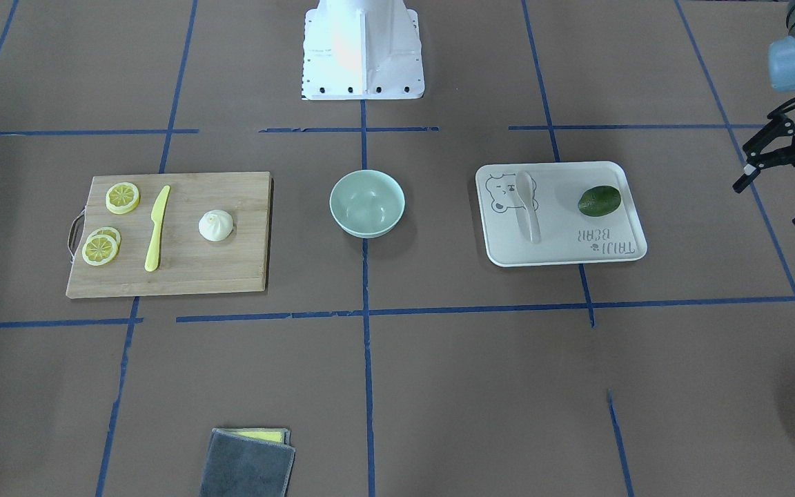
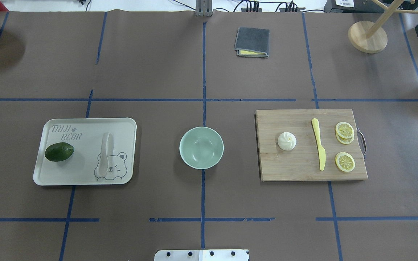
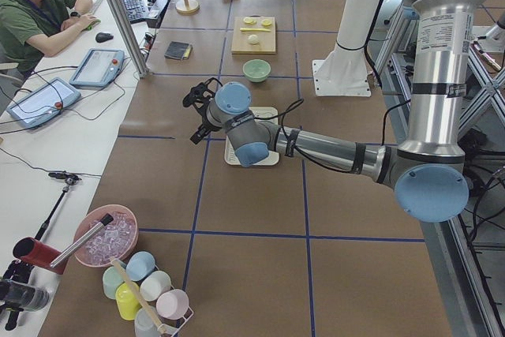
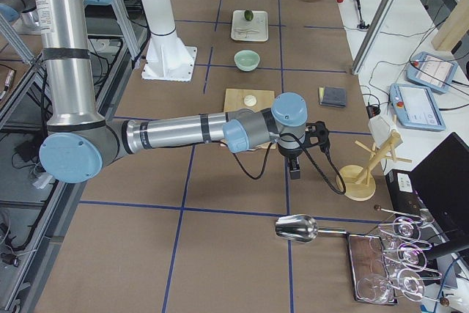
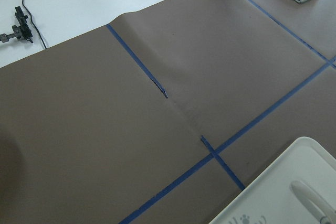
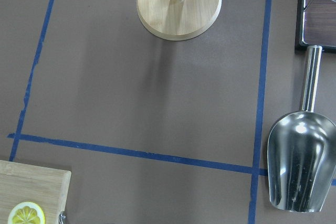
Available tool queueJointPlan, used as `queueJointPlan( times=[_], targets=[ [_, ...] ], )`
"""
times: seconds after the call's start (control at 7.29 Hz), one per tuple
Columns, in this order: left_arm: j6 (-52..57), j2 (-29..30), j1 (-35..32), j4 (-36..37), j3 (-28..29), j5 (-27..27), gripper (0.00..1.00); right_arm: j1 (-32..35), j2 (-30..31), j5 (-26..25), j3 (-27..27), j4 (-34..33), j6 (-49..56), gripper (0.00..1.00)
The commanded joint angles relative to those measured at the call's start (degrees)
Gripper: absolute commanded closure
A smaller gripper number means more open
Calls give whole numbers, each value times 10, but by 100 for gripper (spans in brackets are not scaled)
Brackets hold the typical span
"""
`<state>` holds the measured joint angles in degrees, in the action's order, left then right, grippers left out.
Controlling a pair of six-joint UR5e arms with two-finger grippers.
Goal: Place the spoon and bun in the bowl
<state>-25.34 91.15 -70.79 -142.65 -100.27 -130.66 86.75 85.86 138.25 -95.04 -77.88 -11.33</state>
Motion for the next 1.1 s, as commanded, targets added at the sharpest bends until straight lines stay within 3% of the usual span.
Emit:
queueJointPlan(
  times=[0.0, 0.27, 0.55, 0.69, 0.82, 0.96],
  targets=[
    [-76, 11, 142, 15, -39, 153, 0, 0, 3, 0, 0, 0, 1, 0],
    [-160, 31, 222, 47, -40, 167, 0, 0, 7, 1, 0, 0, 3, 0],
    [-255, 41, 298, 142, -40, 280, 0, 0, 9, 1, 0, 0, 3, 0],
    [-306, 73, 332, 209, -40, 312, 0, 0, 11, 1, 0, 0, 3, 0],
    [-354, 99, 374, 240, -33, 356, 0, 0, 12, 1, 0, 1, 3, 0],
    [-363, 100, 390, 241, -29, 363, 2, 0, 13, 1, -1, 0, 3, 0]
  ],
)
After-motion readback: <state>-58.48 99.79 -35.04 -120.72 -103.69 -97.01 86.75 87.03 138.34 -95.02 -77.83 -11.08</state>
